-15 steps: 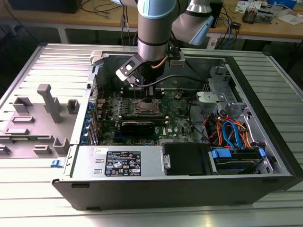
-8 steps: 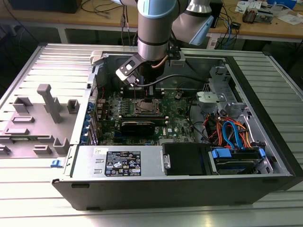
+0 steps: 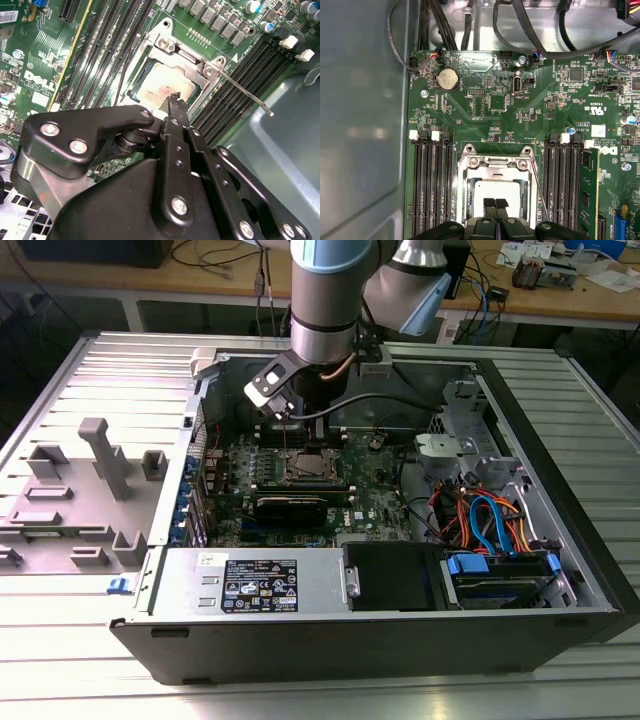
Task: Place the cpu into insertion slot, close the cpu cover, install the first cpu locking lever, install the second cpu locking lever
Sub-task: 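Install the first cpu locking lever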
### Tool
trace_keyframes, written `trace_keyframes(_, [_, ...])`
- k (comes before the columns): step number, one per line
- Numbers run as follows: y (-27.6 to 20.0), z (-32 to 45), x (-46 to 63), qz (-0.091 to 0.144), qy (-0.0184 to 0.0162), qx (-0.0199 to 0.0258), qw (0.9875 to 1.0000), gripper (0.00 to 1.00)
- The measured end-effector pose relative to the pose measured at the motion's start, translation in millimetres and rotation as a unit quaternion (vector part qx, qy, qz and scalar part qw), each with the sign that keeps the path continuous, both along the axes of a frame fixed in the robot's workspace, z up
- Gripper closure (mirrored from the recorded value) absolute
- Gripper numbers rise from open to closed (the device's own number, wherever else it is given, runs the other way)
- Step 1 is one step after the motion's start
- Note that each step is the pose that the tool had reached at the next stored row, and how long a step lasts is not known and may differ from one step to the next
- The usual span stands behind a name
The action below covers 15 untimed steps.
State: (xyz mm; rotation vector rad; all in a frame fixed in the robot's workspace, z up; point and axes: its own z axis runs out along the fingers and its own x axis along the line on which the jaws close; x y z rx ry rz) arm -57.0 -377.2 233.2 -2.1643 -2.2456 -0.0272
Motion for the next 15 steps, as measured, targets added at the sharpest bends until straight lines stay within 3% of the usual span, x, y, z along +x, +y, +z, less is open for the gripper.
trace_keyframes(15, [0.0, 3.1, 0.0, 0.0, 0.0, 0.0, 1.0, 0.89])
